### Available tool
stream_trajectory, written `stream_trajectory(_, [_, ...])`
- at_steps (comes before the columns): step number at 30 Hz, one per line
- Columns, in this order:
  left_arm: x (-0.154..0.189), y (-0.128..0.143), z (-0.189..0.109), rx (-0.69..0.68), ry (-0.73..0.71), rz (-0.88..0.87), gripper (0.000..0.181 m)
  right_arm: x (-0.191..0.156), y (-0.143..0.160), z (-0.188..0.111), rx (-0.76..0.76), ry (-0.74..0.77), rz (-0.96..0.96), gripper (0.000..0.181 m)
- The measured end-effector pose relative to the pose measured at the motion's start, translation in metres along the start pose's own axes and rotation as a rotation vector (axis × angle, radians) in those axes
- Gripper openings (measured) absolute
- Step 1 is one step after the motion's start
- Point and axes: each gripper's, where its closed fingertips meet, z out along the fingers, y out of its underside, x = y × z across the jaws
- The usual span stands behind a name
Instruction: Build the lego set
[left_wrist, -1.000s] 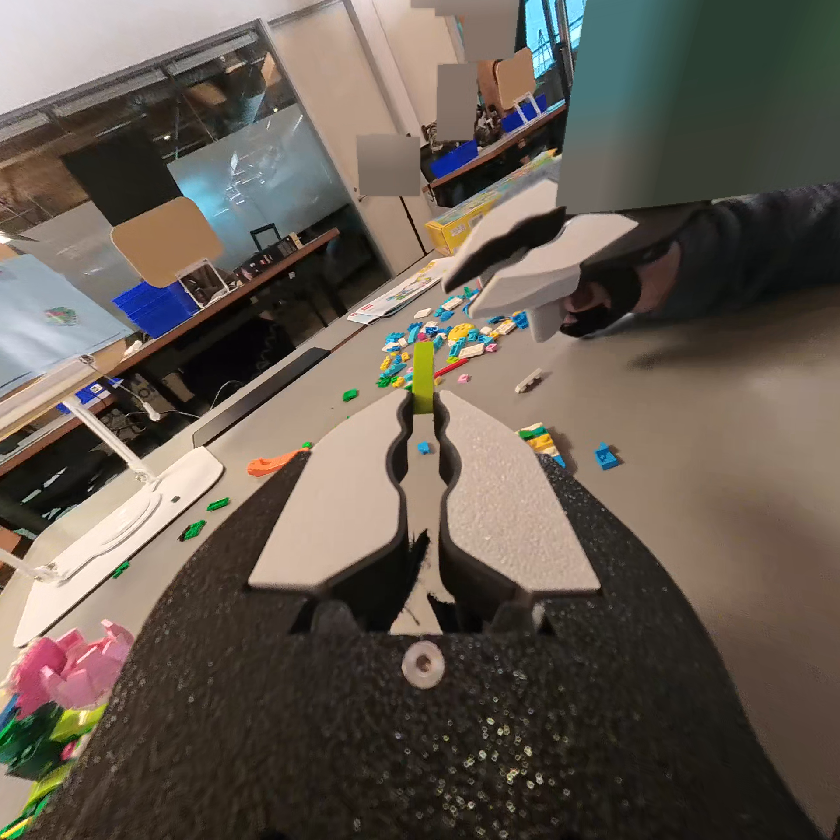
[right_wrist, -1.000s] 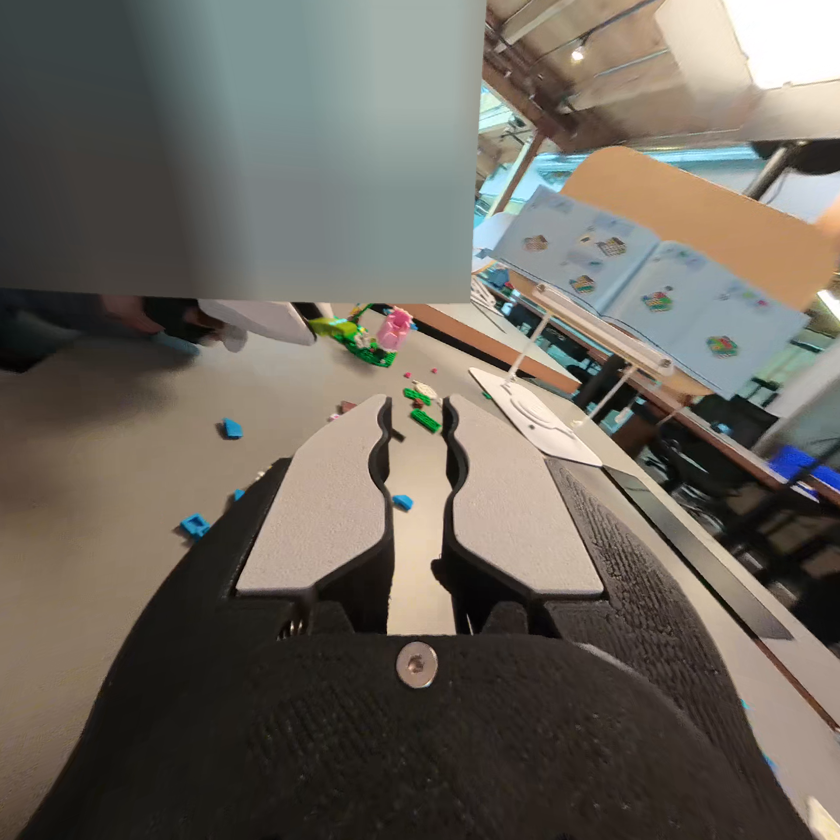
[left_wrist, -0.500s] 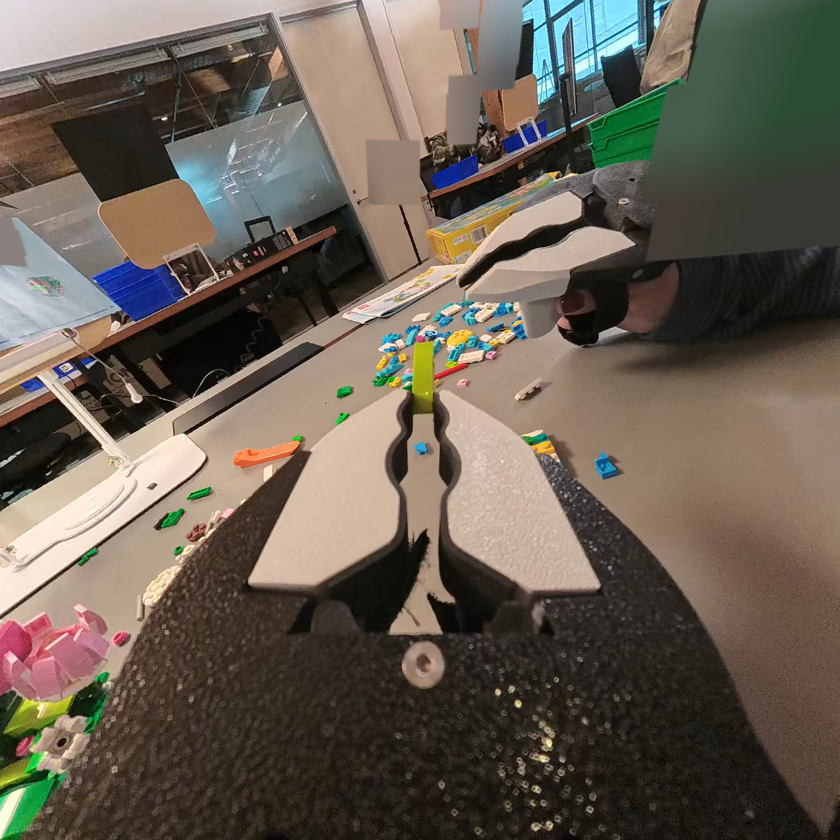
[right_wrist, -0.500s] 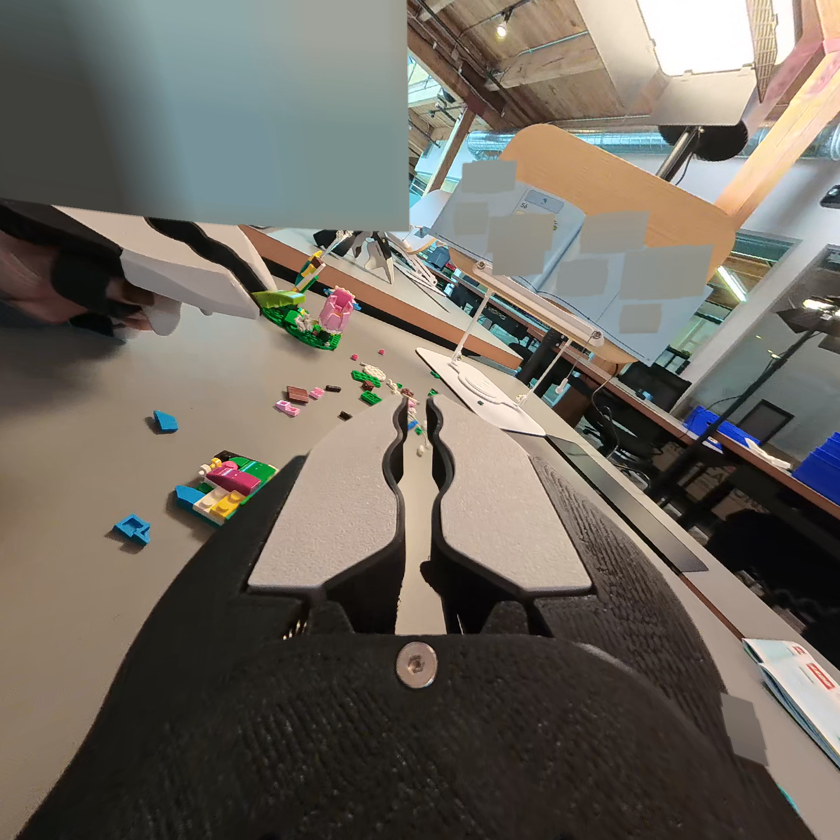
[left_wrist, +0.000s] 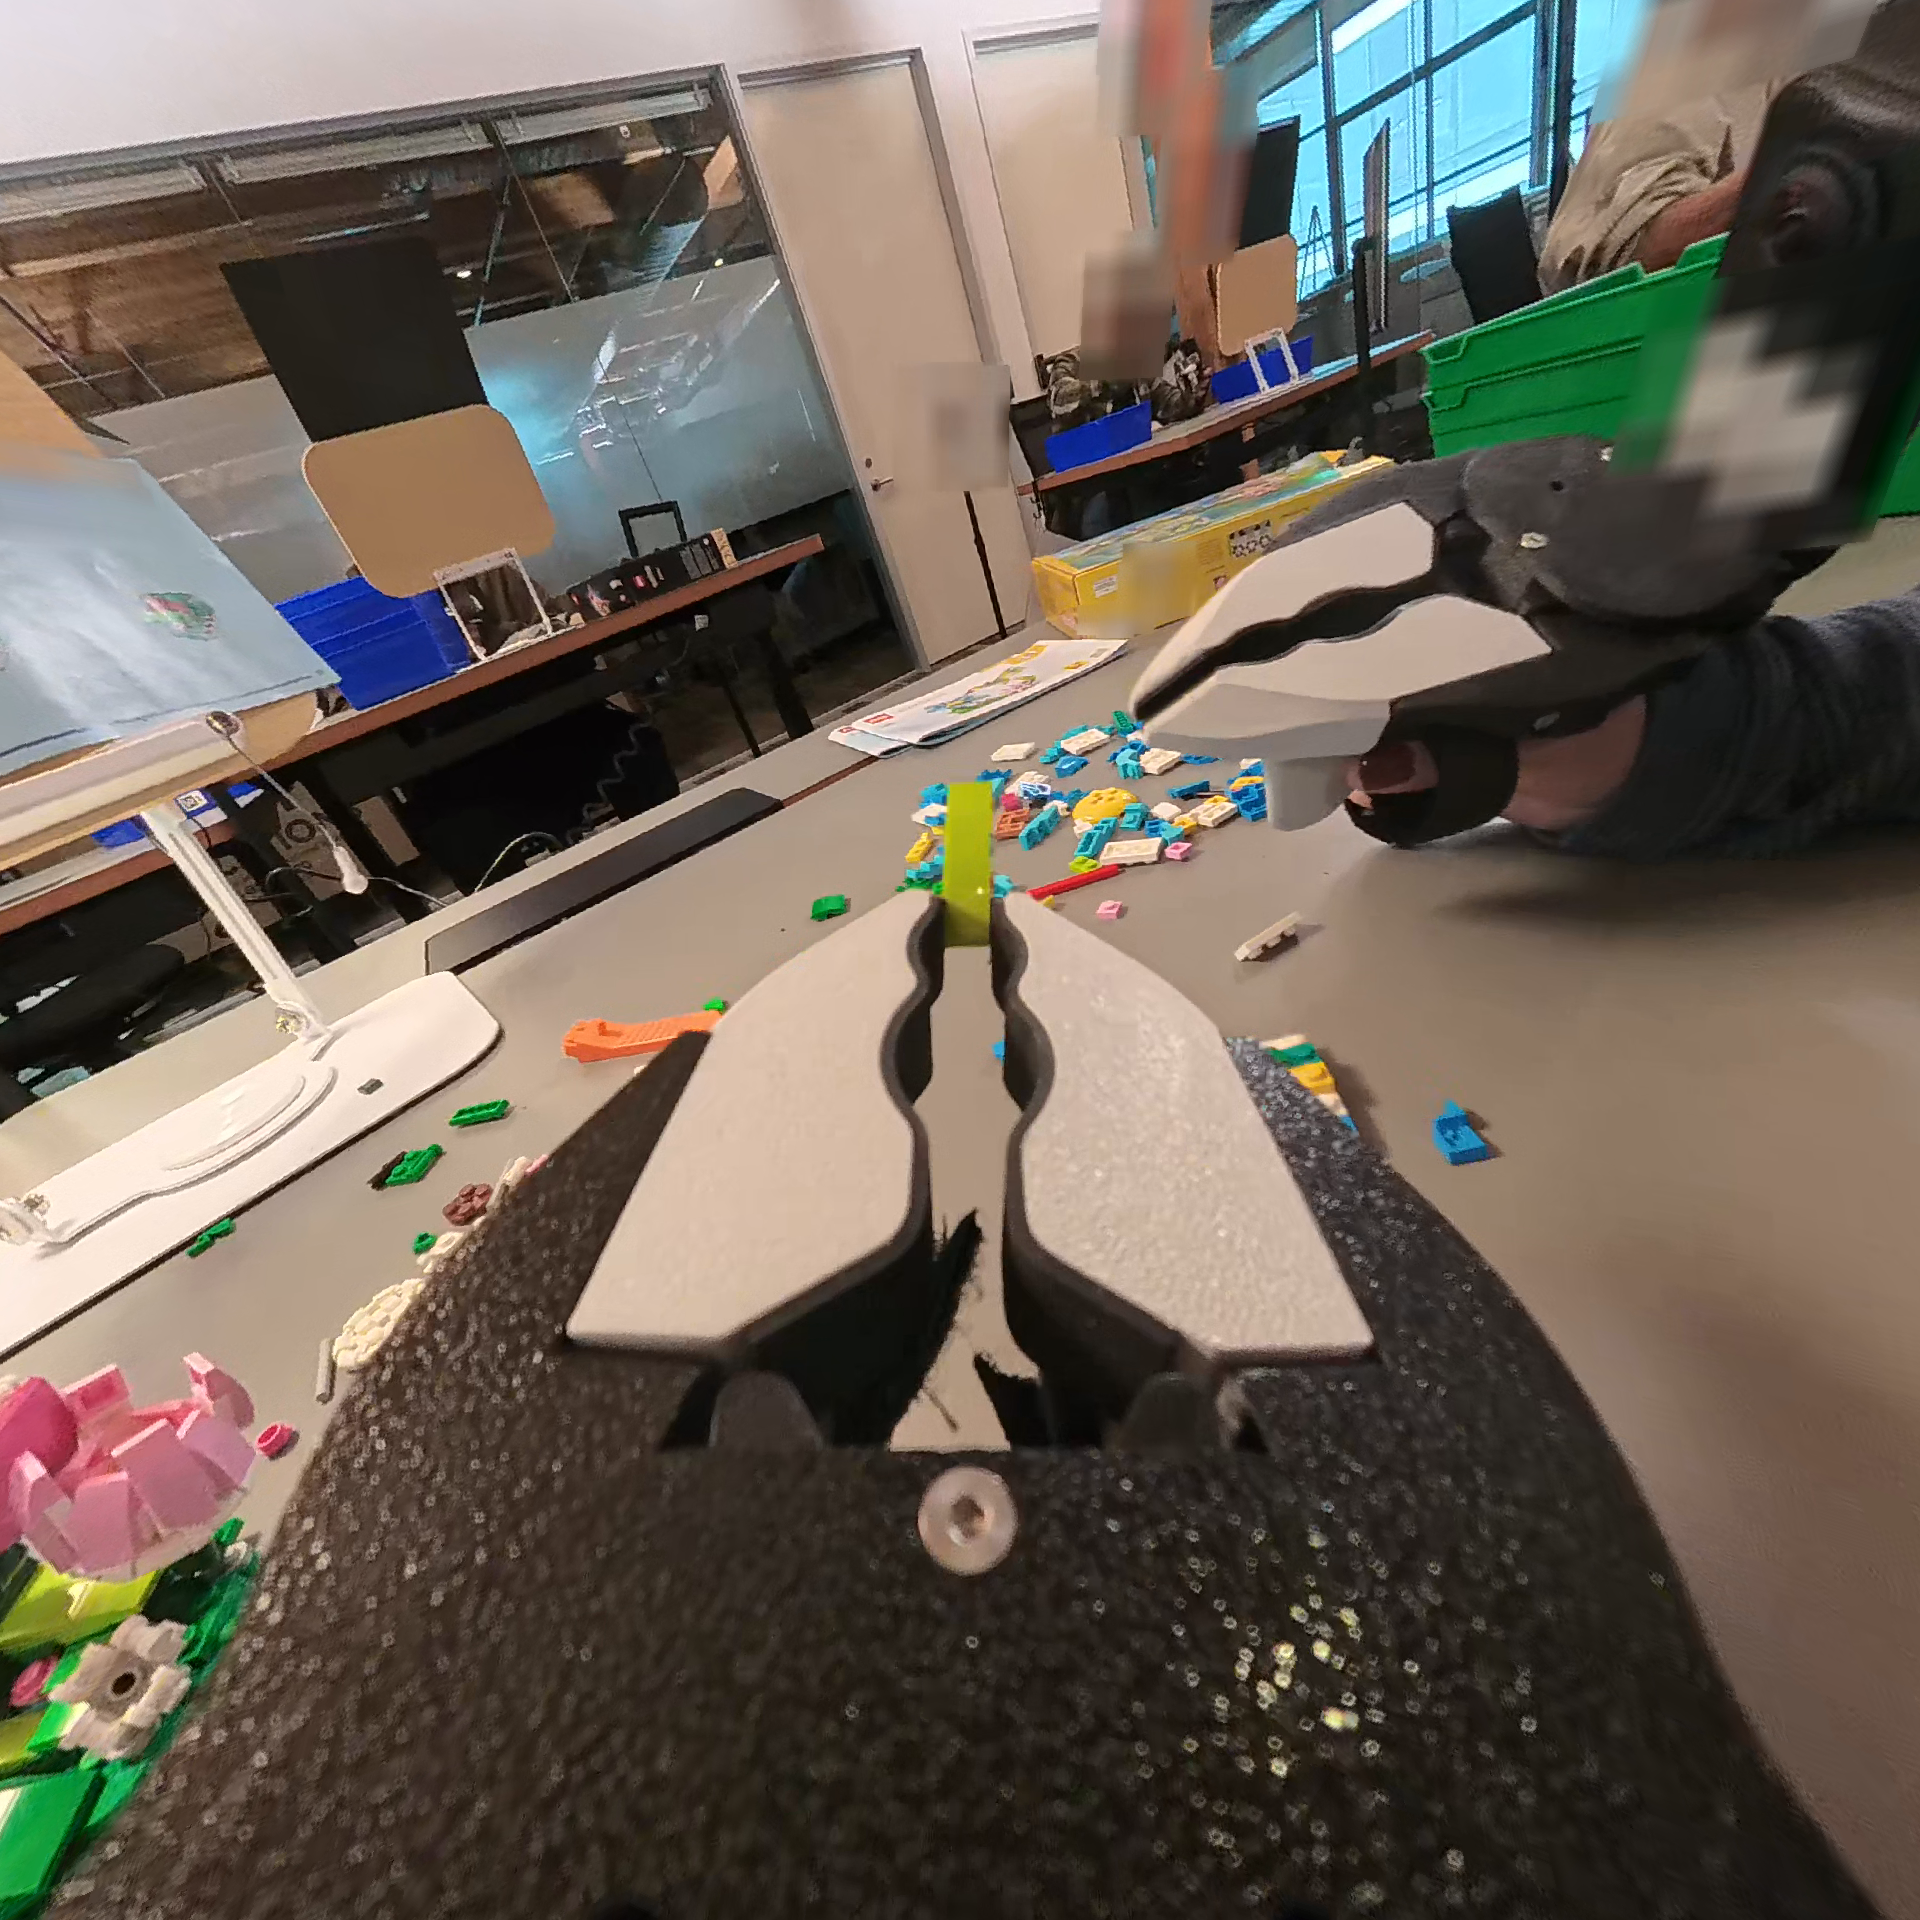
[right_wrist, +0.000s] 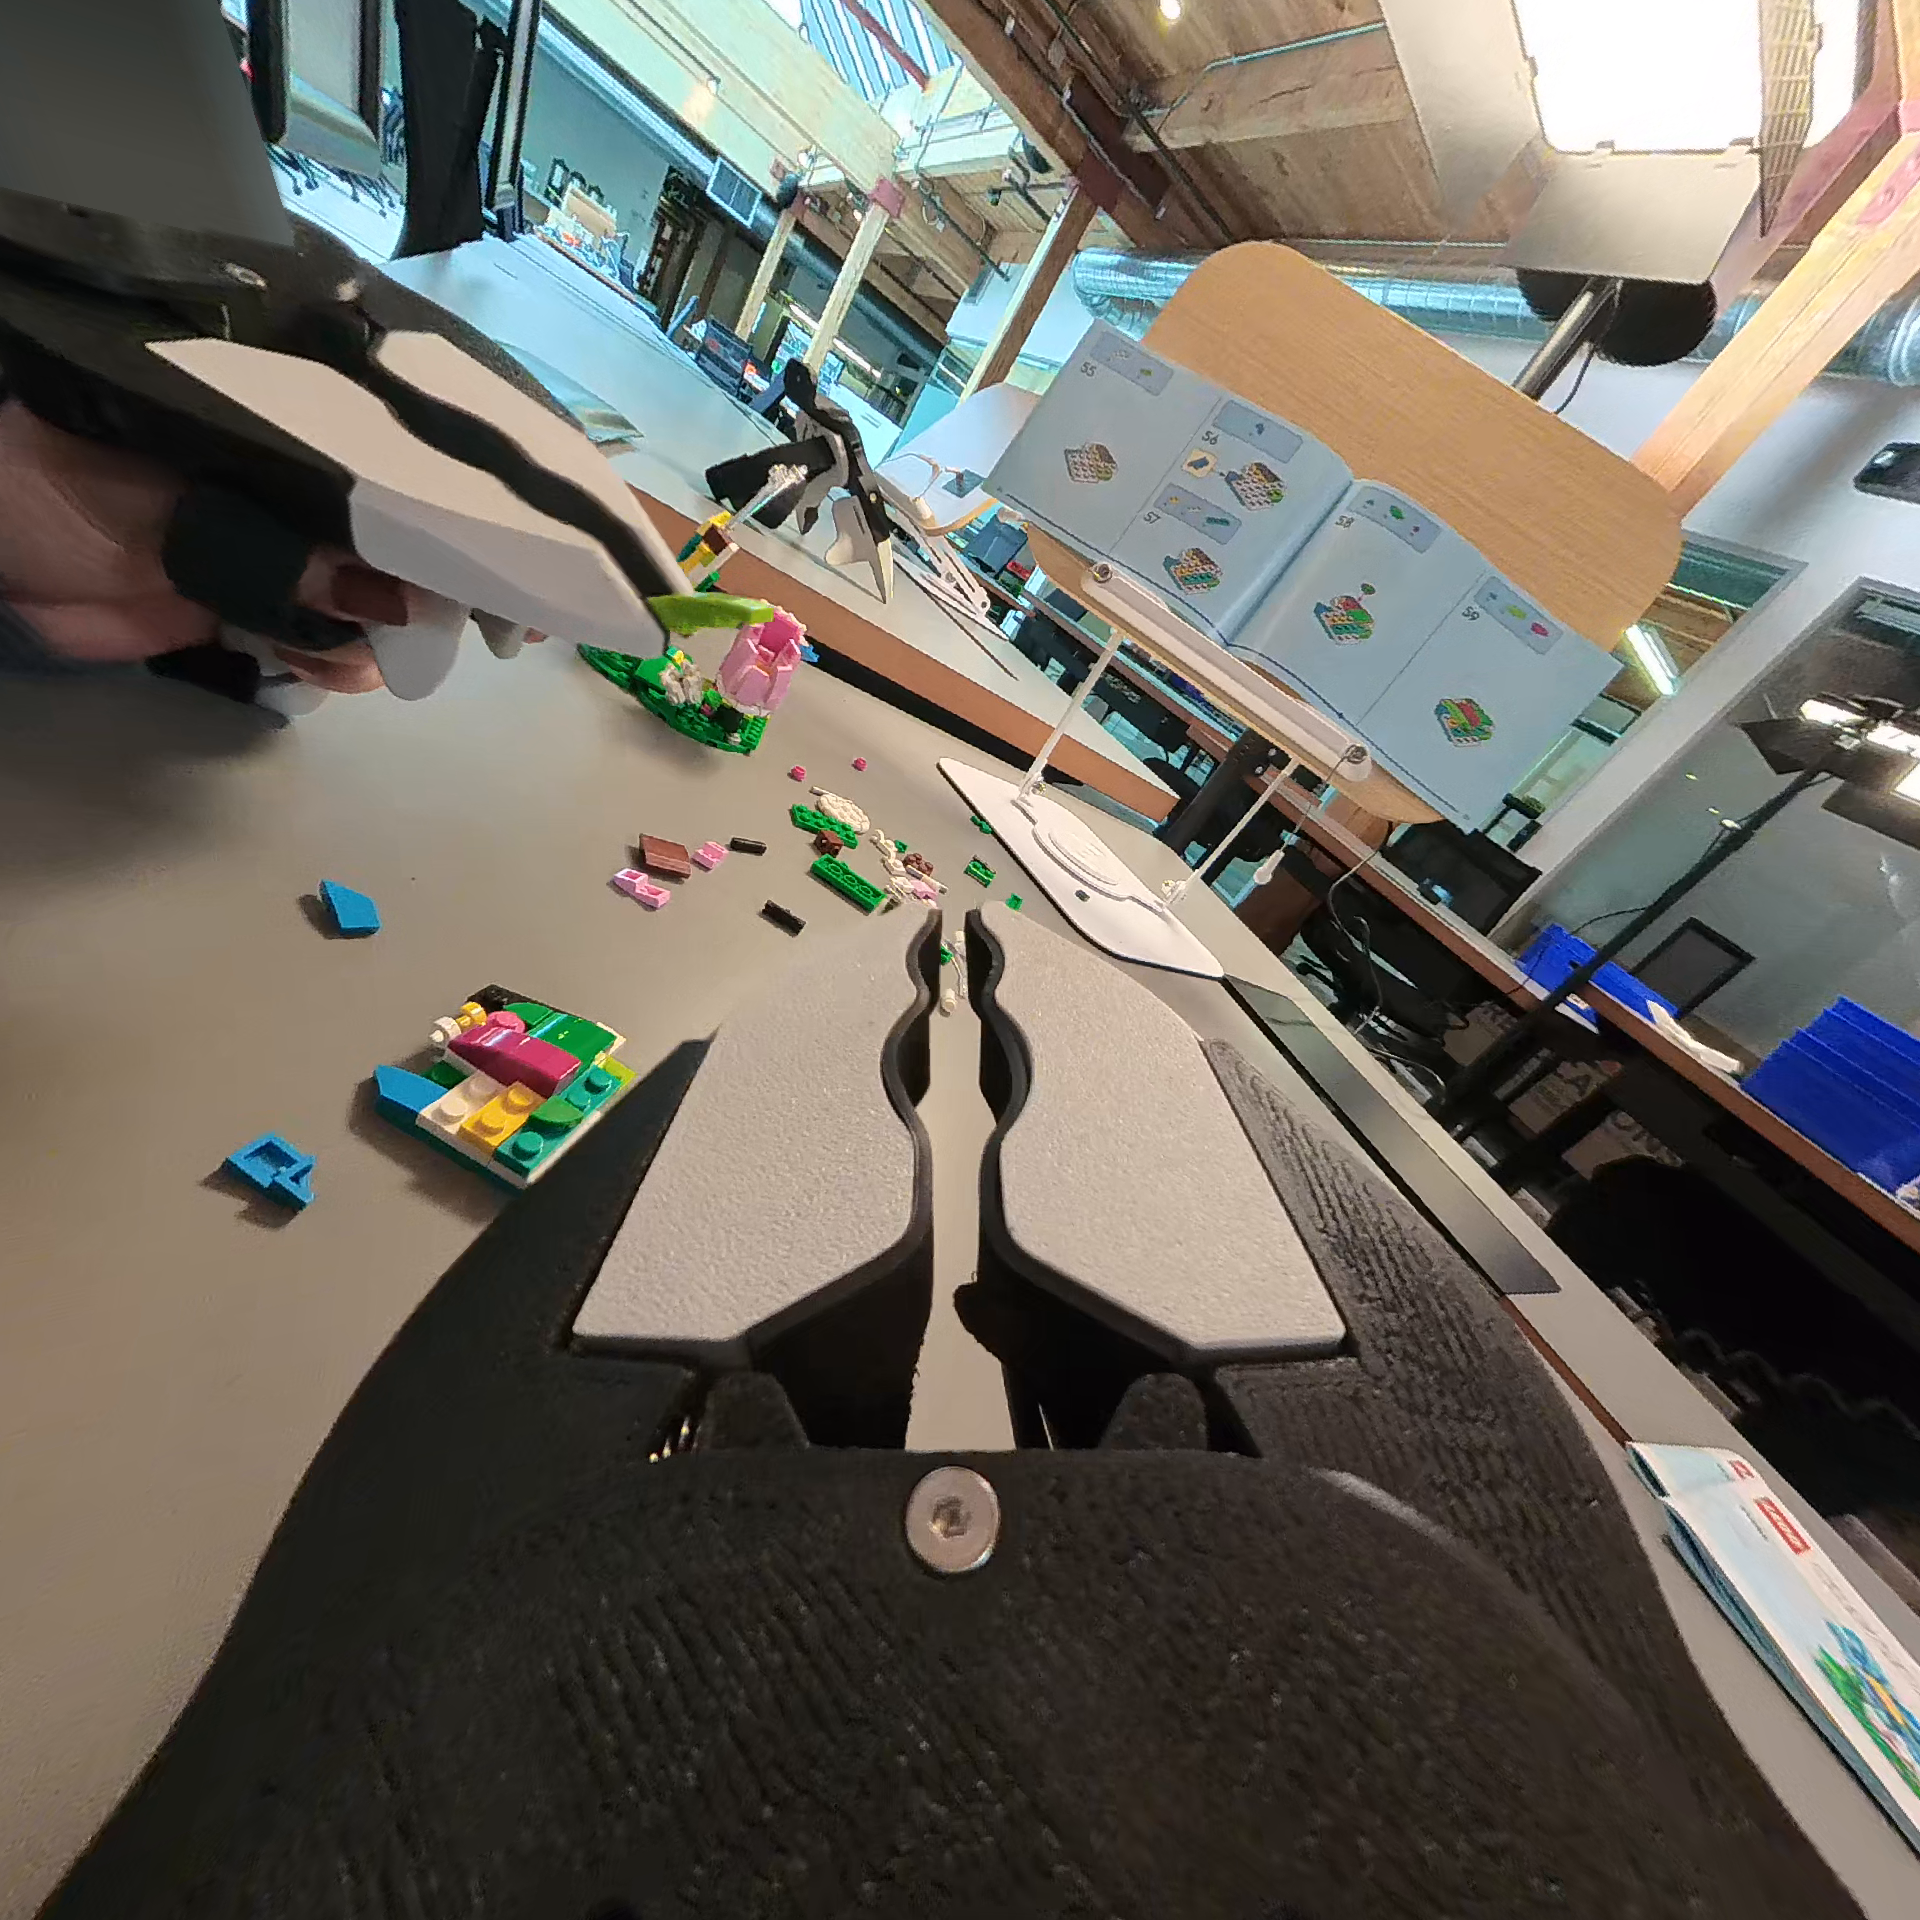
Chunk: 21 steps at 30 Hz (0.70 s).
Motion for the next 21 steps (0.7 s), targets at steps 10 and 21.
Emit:
stream_trajectory(10, [0.005,0.002,0.006,-0.012,0.021,0.039,0.008,-0.004,0.002,0.002,-0.017,-0.017,-0.036,0.0])
stream_trajectory(21, [0.009,0.002,0.007,-0.008,0.044,0.048,0.008,-0.014,0.005,0.005,-0.043,-0.058,-0.091,0.0])
